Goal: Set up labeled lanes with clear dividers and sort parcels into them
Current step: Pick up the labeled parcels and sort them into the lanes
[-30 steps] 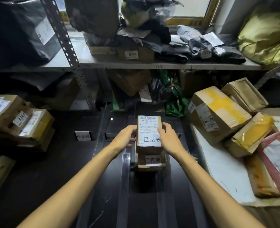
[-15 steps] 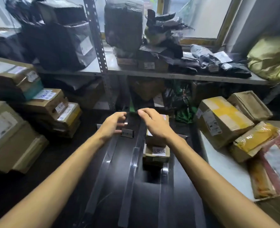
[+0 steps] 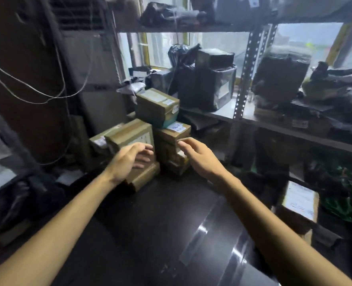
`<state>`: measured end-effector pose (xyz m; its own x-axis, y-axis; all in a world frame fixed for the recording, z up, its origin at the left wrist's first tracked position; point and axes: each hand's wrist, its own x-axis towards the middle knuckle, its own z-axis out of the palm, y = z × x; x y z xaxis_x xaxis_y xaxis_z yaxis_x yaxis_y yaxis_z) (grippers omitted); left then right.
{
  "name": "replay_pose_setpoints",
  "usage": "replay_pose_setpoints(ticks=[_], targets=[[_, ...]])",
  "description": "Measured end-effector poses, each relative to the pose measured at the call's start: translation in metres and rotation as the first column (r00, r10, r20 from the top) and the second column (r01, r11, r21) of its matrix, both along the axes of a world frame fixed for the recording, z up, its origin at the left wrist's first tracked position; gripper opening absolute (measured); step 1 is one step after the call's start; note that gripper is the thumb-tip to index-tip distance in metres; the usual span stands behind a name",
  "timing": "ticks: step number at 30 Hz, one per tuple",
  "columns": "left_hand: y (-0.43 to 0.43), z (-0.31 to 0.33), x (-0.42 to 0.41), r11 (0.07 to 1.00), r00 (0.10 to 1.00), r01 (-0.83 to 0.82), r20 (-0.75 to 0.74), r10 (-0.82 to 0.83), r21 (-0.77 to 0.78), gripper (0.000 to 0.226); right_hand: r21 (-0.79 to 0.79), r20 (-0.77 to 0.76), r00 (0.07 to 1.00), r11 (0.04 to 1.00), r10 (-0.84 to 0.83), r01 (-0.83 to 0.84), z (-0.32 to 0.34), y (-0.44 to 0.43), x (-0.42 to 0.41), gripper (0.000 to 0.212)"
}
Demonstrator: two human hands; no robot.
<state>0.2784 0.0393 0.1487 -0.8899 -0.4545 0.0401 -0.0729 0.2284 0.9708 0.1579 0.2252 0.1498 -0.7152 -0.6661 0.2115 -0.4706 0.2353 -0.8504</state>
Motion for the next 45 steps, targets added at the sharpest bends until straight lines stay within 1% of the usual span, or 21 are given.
replay_pose_setpoints(ticks=[3,7,12,14,18,20,21,24,26,32,33,34,35,37,38,39,40,42,45], targets=[[-0.048,0.000,0.023,0.998,0.997,-0.065,-0.042,0.066,0.002,0.033,0.011,-0.003,0.997,0.997,0.075,-0.075,0.006,-0.056,0.011,0.029],[-0.113,-0.006,0.034,0.994,0.994,-0.105,-0.043,0.105,-0.007,0.033,0.074,0.006,0.989,0.986,0.151,-0.151,0.006,-0.124,0.019,0.035],[-0.179,-0.012,0.028,0.994,0.994,-0.110,-0.006,0.110,-0.005,0.032,0.120,0.034,0.990,0.983,0.135,-0.138,-0.001,-0.190,0.015,0.035],[-0.199,-0.014,0.020,0.995,0.995,-0.096,-0.003,0.096,-0.015,0.032,0.147,0.016,0.993,0.982,0.114,-0.115,-0.006,-0.208,0.009,0.035],[-0.240,-0.022,-0.012,0.999,0.999,-0.043,-0.006,0.043,-0.006,0.027,0.198,0.057,0.997,0.978,0.054,-0.065,-0.021,-0.242,-0.018,0.037],[-0.258,-0.029,-0.034,0.999,0.999,-0.037,-0.004,0.037,0.013,0.034,0.213,0.089,0.996,0.977,0.012,-0.031,-0.031,-0.257,-0.037,0.039],[-0.267,-0.033,-0.046,0.999,0.999,-0.032,-0.005,0.032,0.015,0.035,0.220,0.106,0.994,0.975,-0.014,-0.010,-0.037,-0.266,-0.048,0.041],[-0.296,-0.050,-0.086,1.000,1.000,0.003,0.009,-0.003,-0.028,0.027,0.241,0.168,0.980,0.969,-0.102,0.060,-0.055,-0.294,-0.078,0.052],[-0.316,-0.061,-0.114,0.996,0.999,0.029,0.044,-0.026,-0.082,0.028,0.247,0.179,0.972,0.963,-0.155,0.108,-0.067,-0.313,-0.097,0.058],[-0.357,-0.081,-0.176,0.968,0.969,0.123,0.238,-0.069,-0.218,0.014,0.267,0.188,0.932,0.929,-0.310,0.255,-0.085,-0.343,-0.133,0.053],[-0.359,-0.081,-0.182,0.962,0.955,0.155,0.283,-0.087,-0.227,0.018,0.275,0.198,0.921,0.921,-0.334,0.275,-0.086,-0.345,-0.137,0.054],[-0.359,-0.082,-0.186,0.950,0.936,0.198,0.336,-0.110,-0.240,0.031,0.282,0.214,0.912,0.916,-0.350,0.285,-0.088,-0.345,-0.139,0.056],[-0.357,-0.082,-0.191,0.930,0.907,0.258,0.398,-0.139,-0.263,0.052,0.284,0.234,0.902,0.913,-0.362,0.293,-0.089,-0.346,-0.142,0.059],[-0.350,-0.082,-0.200,0.857,0.830,0.394,0.529,-0.176,-0.332,0.094,0.276,0.275,0.877,0.906,-0.394,0.320,-0.092,-0.349,-0.146,0.062],[-0.345,-0.081,-0.204,0.818,0.801,0.444,0.571,-0.180,-0.365,0.108,0.269,0.287,0.864,0.900,-0.414,0.342,-0.093,-0.350,-0.147,0.062],[-0.339,-0.081,-0.207,0.788,0.785,0.474,0.593,-0.176,-0.393,0.115,0.268,0.286,0.856,0.893,-0.431,0.361,-0.094,-0.352,-0.149,0.061],[-0.335,-0.082,-0.211,0.764,0.780,0.492,0.601,-0.175,-0.417,0.118,0.278,0.272,0.850,0.883,-0.450,0.378,-0.095,-0.353,-0.150,0.059],[-0.332,-0.083,-0.218,0.726,0.783,0.510,0.597,-0.172,-0.461,0.119,0.301,0.245,0.838,0.860,-0.487,0.412,-0.096,-0.354,-0.151,0.058],[-0.331,-0.086,-0.221,0.675,0.784,0.536,0.596,-0.174,-0.507,0.119,0.275,0.279,0.810,0.851,-0.515,0.447,-0.098,-0.355,-0.147,0.057]])
